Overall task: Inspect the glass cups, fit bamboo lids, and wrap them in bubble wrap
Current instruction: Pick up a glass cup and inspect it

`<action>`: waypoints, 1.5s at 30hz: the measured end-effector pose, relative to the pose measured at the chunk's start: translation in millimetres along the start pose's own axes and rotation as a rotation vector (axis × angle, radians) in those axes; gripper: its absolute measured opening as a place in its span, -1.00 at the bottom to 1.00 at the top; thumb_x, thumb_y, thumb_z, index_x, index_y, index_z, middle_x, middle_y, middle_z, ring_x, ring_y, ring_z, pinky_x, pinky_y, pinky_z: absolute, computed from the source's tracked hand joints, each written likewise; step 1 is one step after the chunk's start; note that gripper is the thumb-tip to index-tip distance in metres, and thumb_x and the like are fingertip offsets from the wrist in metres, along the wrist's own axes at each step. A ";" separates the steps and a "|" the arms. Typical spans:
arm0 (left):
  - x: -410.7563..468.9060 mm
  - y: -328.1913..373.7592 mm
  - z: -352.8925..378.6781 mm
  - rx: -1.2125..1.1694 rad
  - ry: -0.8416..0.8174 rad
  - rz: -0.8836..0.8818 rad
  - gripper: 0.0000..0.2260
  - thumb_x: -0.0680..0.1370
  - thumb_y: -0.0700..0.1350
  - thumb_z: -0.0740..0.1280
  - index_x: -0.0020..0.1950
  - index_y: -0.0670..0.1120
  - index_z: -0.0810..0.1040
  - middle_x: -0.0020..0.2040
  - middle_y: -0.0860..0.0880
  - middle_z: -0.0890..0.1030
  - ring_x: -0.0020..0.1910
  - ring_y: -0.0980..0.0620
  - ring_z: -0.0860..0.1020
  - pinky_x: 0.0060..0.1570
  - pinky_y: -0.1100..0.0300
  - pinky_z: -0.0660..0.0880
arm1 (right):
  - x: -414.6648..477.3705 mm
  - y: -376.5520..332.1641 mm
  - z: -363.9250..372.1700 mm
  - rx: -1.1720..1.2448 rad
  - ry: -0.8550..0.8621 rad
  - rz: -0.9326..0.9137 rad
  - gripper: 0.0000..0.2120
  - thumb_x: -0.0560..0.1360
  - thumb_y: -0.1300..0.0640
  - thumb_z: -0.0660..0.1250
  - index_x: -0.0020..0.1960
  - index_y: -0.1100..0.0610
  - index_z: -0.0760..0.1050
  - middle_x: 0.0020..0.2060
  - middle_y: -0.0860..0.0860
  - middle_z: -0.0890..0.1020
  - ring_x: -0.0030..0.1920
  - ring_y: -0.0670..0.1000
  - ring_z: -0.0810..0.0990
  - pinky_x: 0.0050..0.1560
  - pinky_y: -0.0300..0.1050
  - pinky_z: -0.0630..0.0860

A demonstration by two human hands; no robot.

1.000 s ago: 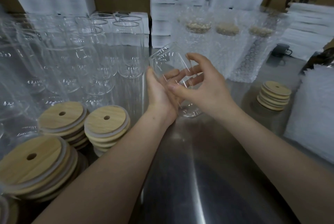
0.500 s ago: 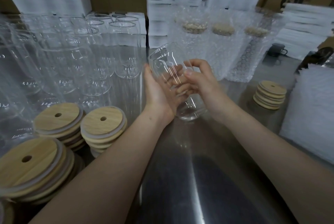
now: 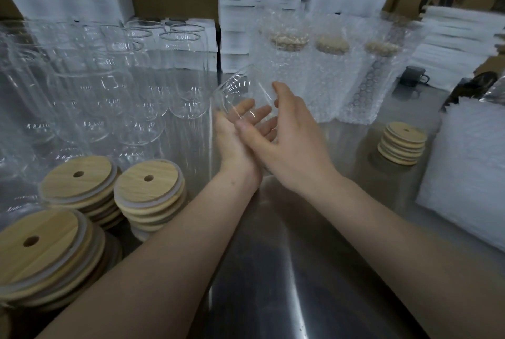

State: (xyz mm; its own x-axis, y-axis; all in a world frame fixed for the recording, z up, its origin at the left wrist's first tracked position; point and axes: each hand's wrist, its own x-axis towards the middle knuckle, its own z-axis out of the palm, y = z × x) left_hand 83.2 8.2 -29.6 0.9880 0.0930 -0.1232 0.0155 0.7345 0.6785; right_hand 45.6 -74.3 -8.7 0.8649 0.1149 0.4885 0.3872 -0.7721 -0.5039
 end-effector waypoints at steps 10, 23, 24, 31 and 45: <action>0.1 -2.2 0.4 0.015 -0.193 -0.038 -0.58 0.66 0.11 -0.04 0.11 -0.10 0.52 0.19 -0.19 0.62 0.26 -0.16 0.57 0.42 -0.15 0.34 | 6.7 9.8 -6.8 0.092 0.164 0.040 -0.26 0.44 -0.32 0.29 0.48 0.06 0.30 0.21 0.01 0.52 0.17 0.01 0.54 0.19 0.05 0.49; 7.6 -0.1 -6.6 0.081 -0.149 -0.068 -0.34 0.61 0.33 -0.09 0.16 -0.14 0.59 0.05 -0.13 0.70 0.08 -0.11 0.67 -0.01 -0.02 0.63 | 17.0 29.5 -4.6 0.721 -0.073 0.173 -0.60 0.45 -0.18 0.25 0.23 -0.05 0.44 -0.29 -0.08 0.66 -0.27 -0.09 0.63 -0.16 -0.15 0.61; 8.2 0.7 -6.6 0.077 -0.141 -0.064 -0.34 0.62 0.32 -0.09 0.13 -0.14 0.60 0.03 -0.12 0.71 0.04 -0.10 0.69 -0.08 0.02 0.65 | 15.9 28.9 -4.0 0.622 -0.072 0.153 -0.58 0.47 -0.22 0.21 0.26 -0.08 0.43 -0.21 -0.10 0.66 -0.21 -0.15 0.62 -0.06 -0.16 0.58; 8.1 -0.6 -6.7 0.090 -0.023 -0.017 -0.47 0.67 0.14 -0.07 0.09 -0.16 0.59 0.00 -0.18 0.69 -0.12 -0.14 0.70 -0.25 0.07 0.62 | 6.7 12.6 -4.5 0.185 0.109 0.009 -0.53 0.57 -0.14 0.18 0.42 0.02 0.36 0.12 -0.06 0.39 0.01 -0.20 0.48 0.17 -0.01 0.48; -2.3 -2.6 2.8 0.002 -0.062 0.023 -0.70 0.68 -0.08 0.08 0.08 -0.20 0.56 0.07 -0.21 0.64 0.10 -0.15 0.62 0.30 -0.06 0.48 | 2.8 9.2 0.4 0.210 0.121 0.063 -0.20 0.42 -0.20 0.44 0.52 0.00 0.18 0.24 -0.03 0.50 0.18 -0.01 0.52 0.20 0.11 0.49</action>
State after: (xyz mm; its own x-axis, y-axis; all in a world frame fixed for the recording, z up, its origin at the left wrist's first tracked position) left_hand 81.3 4.2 -29.0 0.9957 0.0676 -0.0627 -0.0067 0.7316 0.6818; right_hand 51.7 -80.9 -12.2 0.8501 -0.0148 0.5265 0.4023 -0.6269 -0.6672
